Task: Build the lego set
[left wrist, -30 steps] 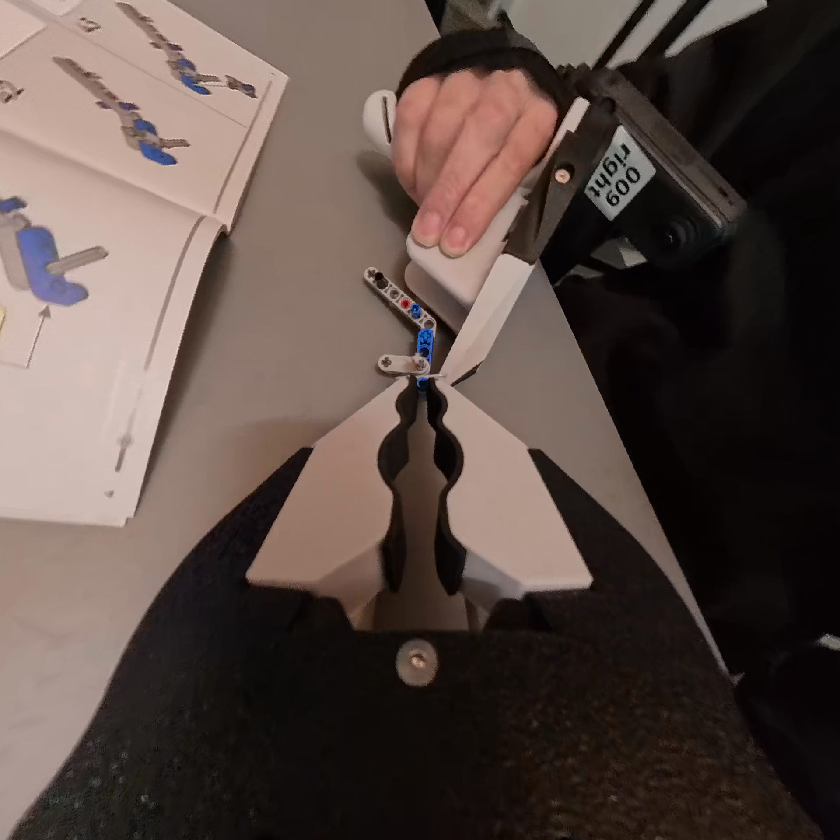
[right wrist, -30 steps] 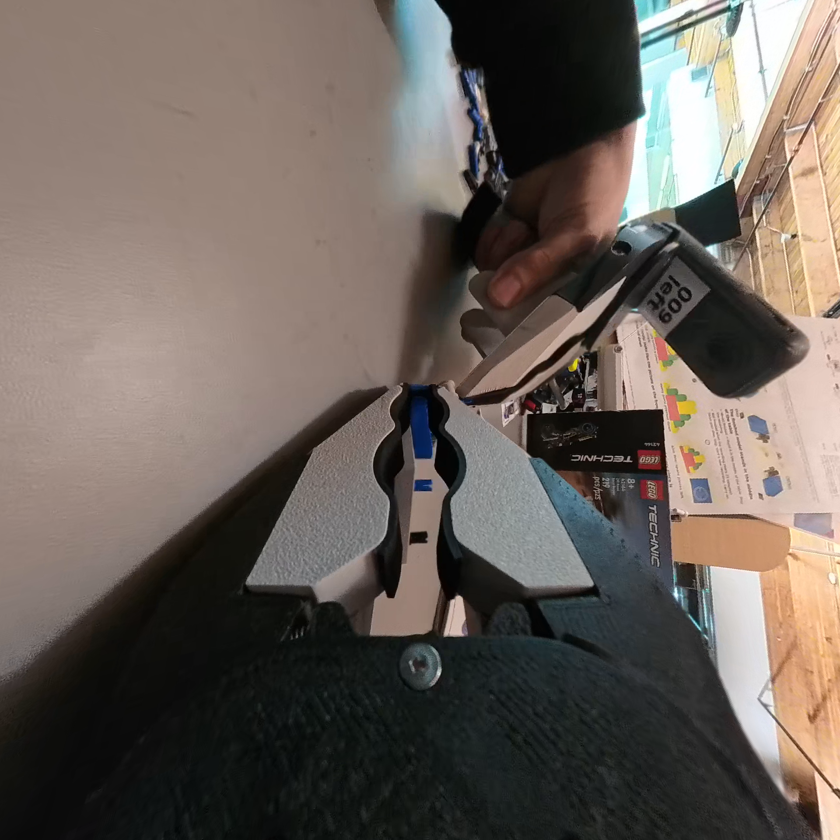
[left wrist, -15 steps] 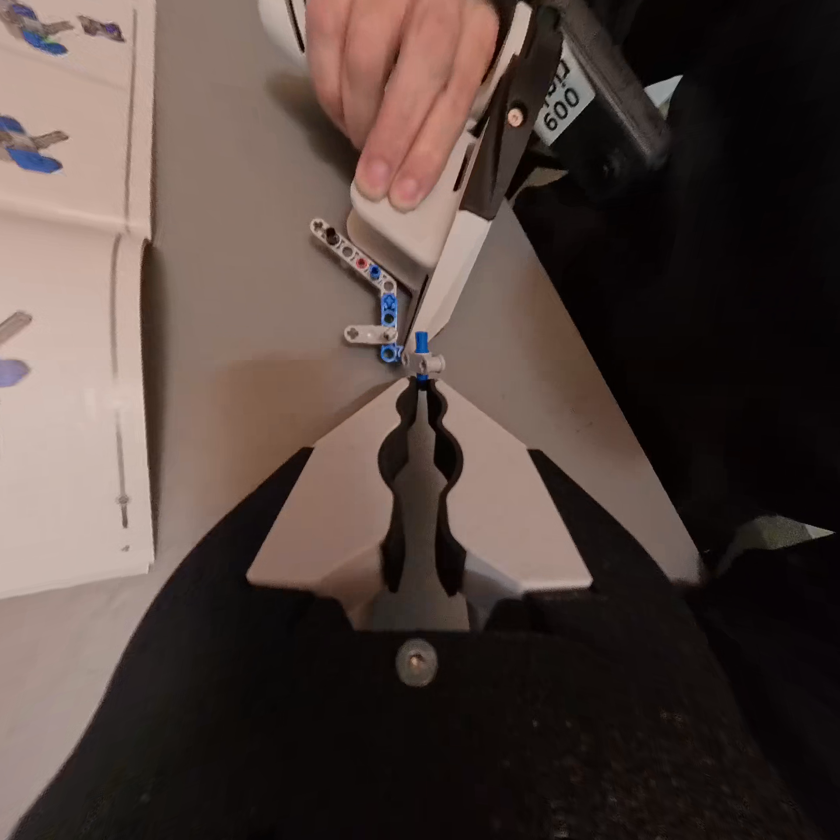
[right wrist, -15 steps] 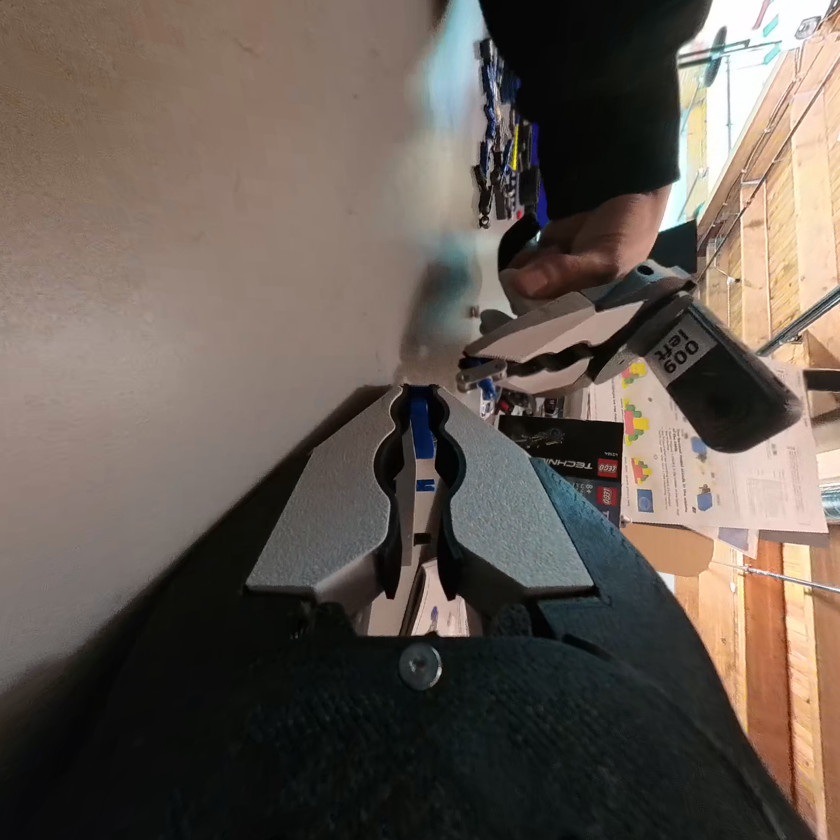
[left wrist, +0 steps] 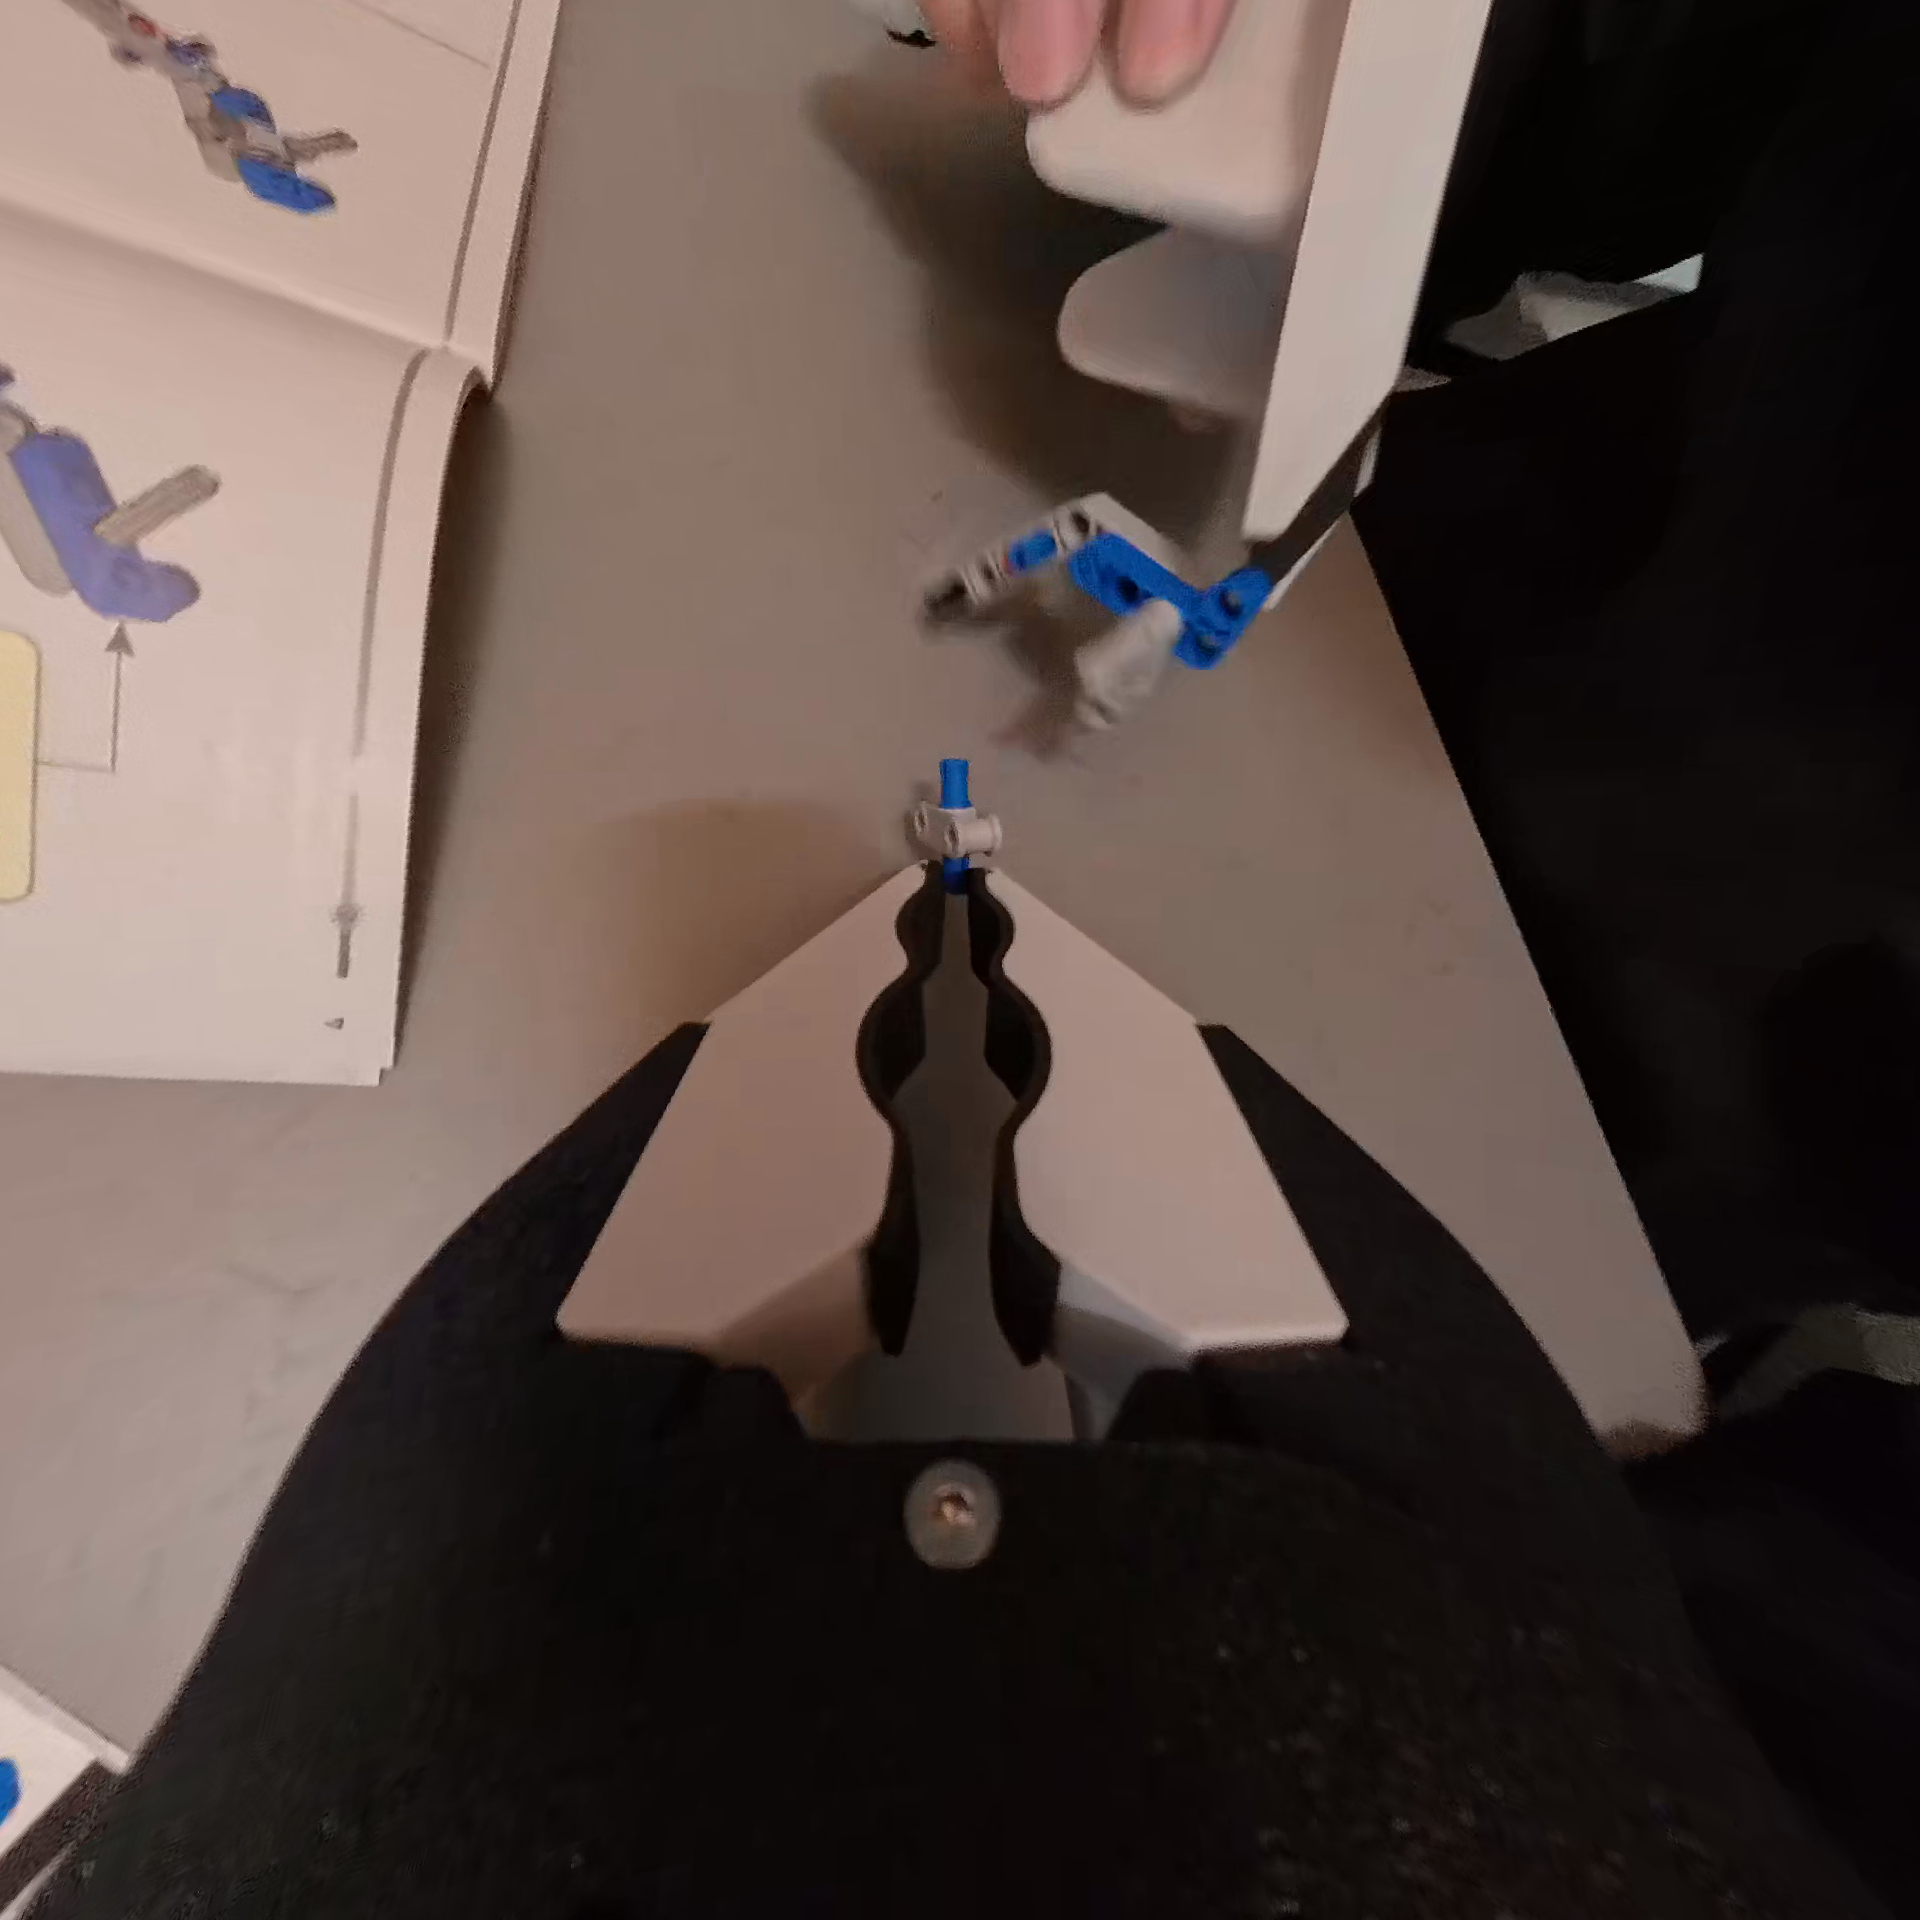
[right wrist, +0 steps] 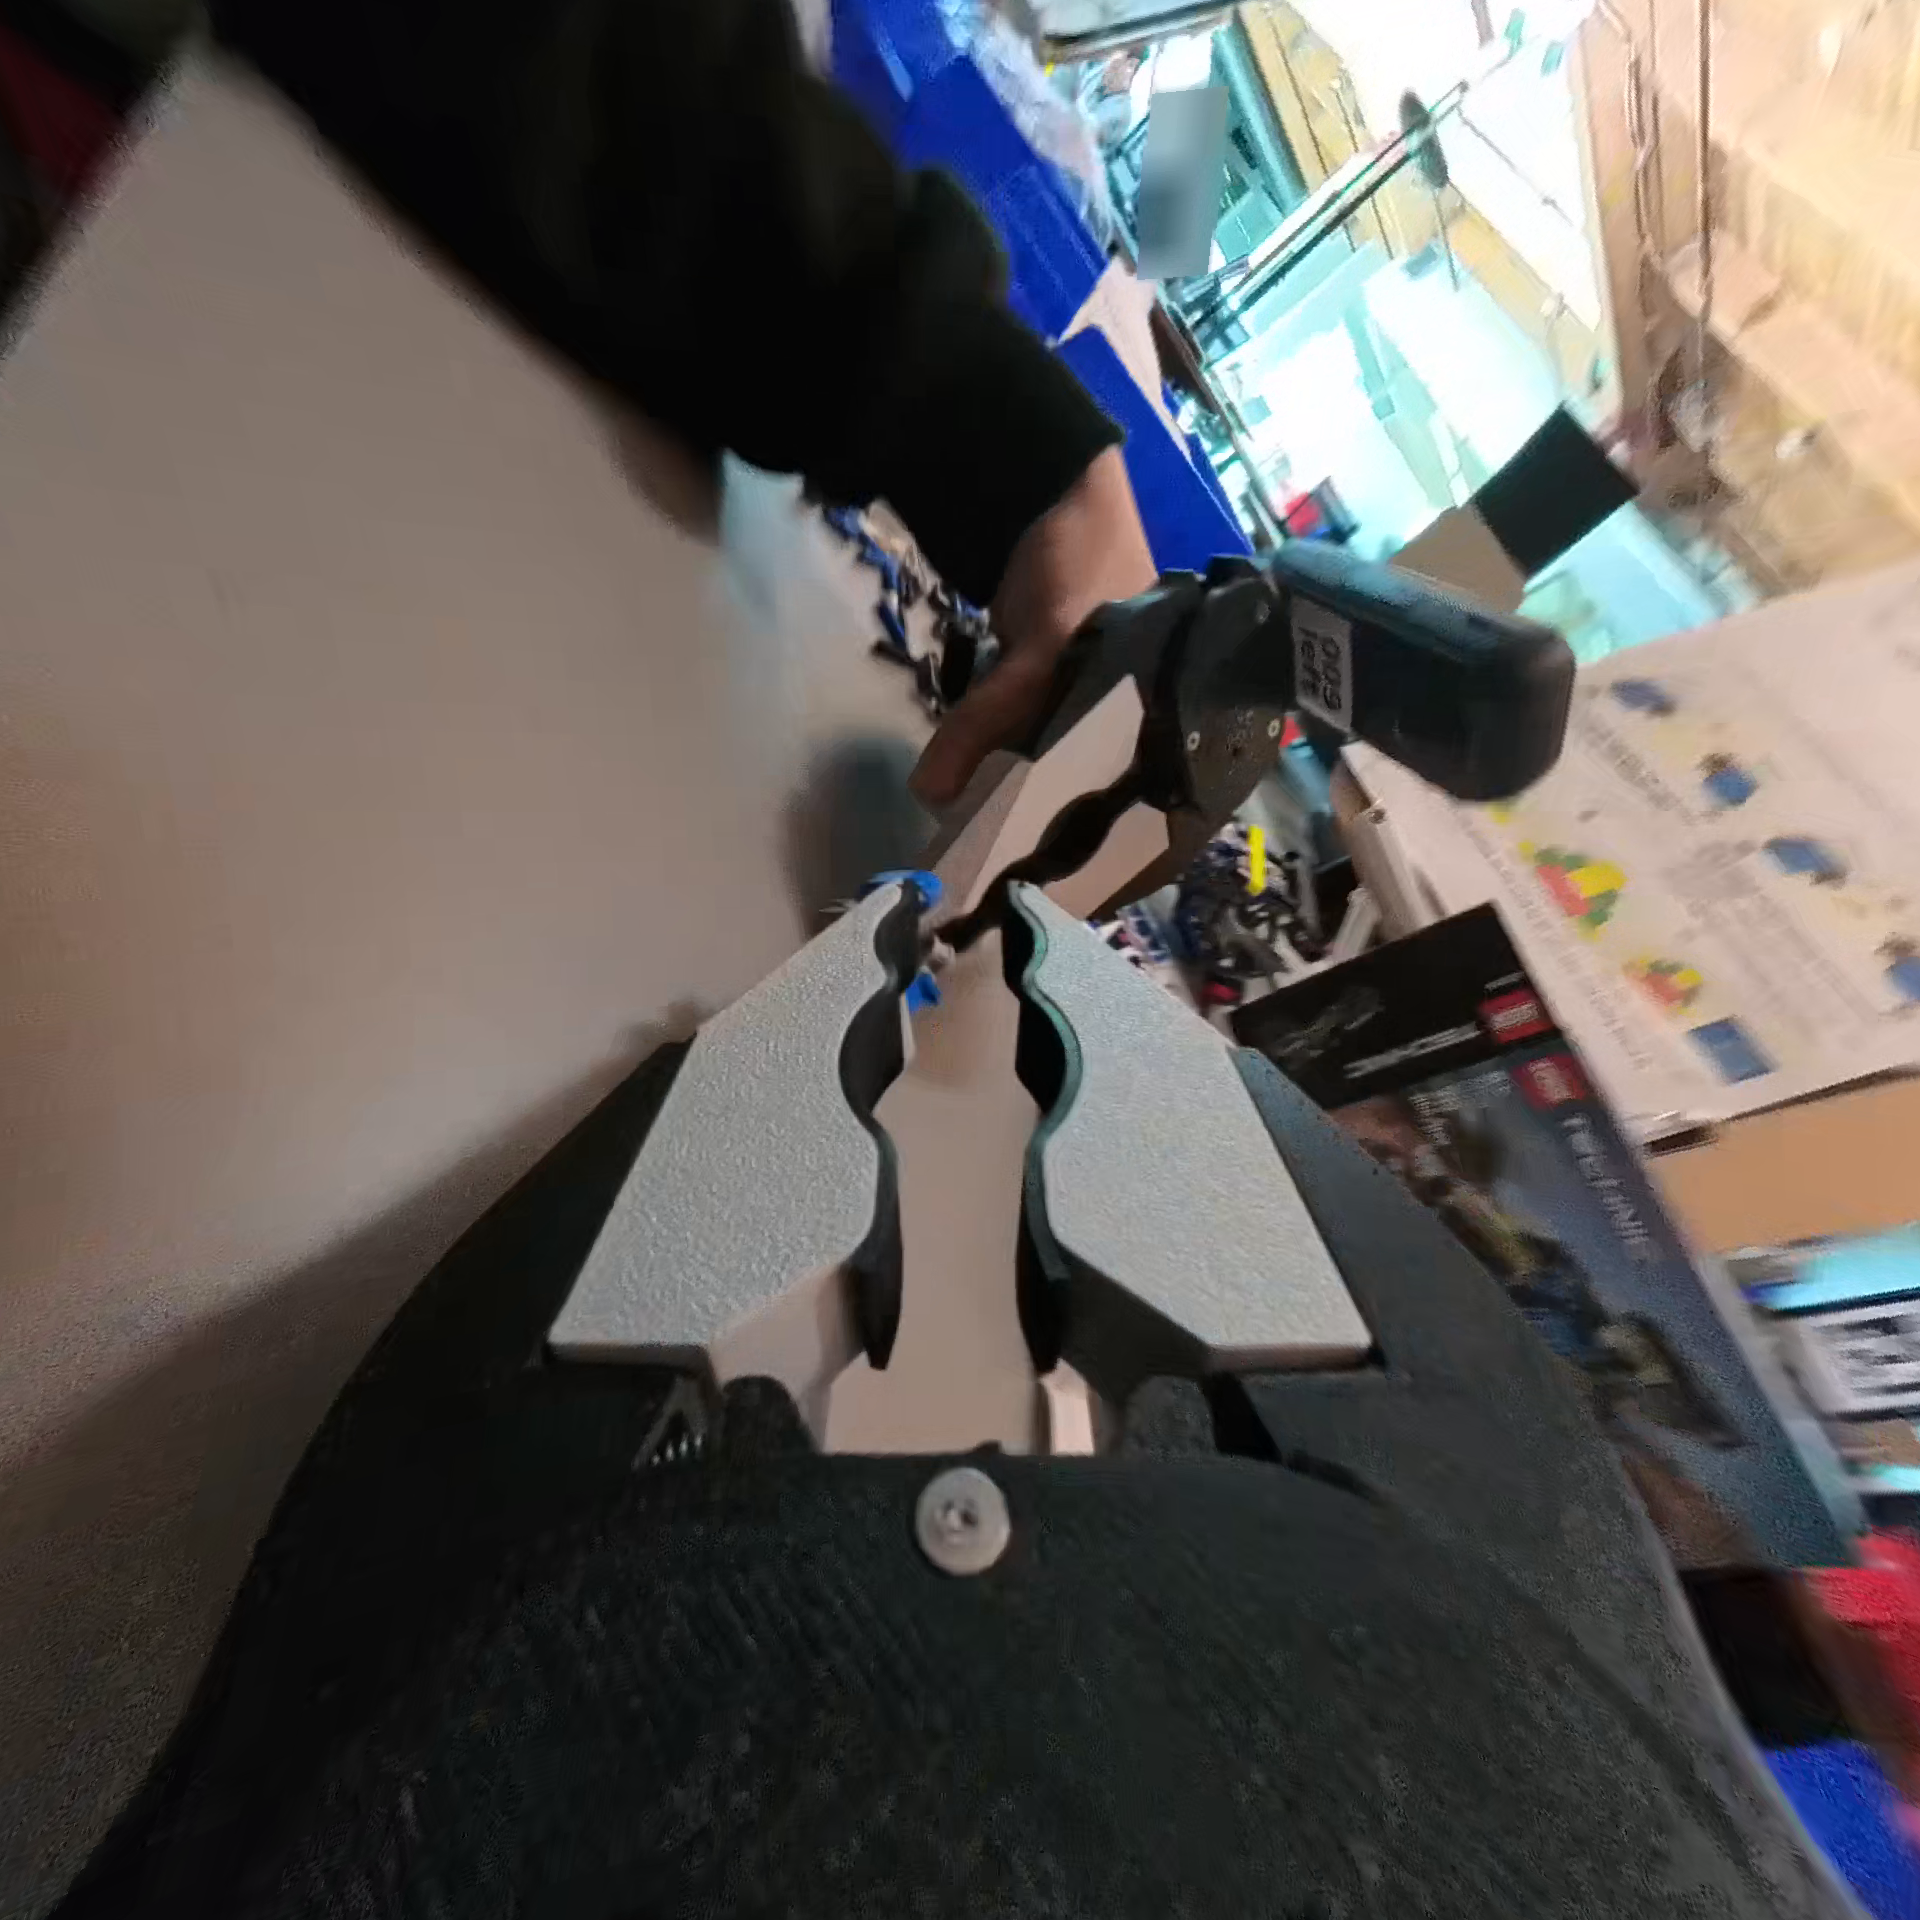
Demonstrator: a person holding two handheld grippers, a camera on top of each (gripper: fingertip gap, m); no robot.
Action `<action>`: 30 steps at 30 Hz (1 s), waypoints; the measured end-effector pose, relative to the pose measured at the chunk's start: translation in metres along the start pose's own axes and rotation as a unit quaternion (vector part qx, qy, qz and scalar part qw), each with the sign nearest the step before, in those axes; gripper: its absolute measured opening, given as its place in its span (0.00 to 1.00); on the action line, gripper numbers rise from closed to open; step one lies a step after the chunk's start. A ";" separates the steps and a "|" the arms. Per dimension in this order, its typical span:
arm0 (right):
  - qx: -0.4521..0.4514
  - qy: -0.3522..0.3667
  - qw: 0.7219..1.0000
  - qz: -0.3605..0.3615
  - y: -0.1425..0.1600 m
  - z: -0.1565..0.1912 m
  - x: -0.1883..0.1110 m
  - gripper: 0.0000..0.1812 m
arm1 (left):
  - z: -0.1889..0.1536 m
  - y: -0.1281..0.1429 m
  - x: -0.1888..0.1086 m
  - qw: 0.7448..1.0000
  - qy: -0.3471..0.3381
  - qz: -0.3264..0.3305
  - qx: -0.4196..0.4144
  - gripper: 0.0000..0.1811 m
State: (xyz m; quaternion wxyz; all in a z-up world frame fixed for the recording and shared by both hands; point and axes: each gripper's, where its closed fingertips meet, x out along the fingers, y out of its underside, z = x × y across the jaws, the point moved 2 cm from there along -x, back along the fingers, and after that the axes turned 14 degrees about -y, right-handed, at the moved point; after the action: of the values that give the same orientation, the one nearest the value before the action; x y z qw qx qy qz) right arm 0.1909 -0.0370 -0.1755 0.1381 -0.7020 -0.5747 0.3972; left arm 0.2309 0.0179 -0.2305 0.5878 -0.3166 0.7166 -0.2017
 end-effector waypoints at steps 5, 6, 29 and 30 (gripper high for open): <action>0.013 -0.055 0.998 0.014 -0.001 0.014 0.003 0.06 | 0.002 0.003 -0.001 0.983 -0.137 0.036 0.115 0.00; -0.014 -0.059 0.997 0.053 0.005 0.020 0.006 0.04 | 0.004 0.005 -0.003 0.975 -0.171 0.046 0.136 0.00; 0.133 -0.029 0.975 0.176 -0.022 0.063 0.036 0.16 | -0.111 0.056 -0.006 0.896 -0.417 0.077 0.131 0.01; 0.135 -0.032 0.975 0.173 -0.022 0.064 0.038 0.15 | -0.114 0.055 -0.004 0.912 -0.394 0.070 0.097 0.01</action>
State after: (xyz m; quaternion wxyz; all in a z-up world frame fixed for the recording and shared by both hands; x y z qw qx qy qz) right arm 0.1307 -0.0125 -0.2177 0.1426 -0.7525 -0.3898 0.5114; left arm 0.1090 0.0505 -0.2379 0.8626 -0.2608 0.4247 -0.0872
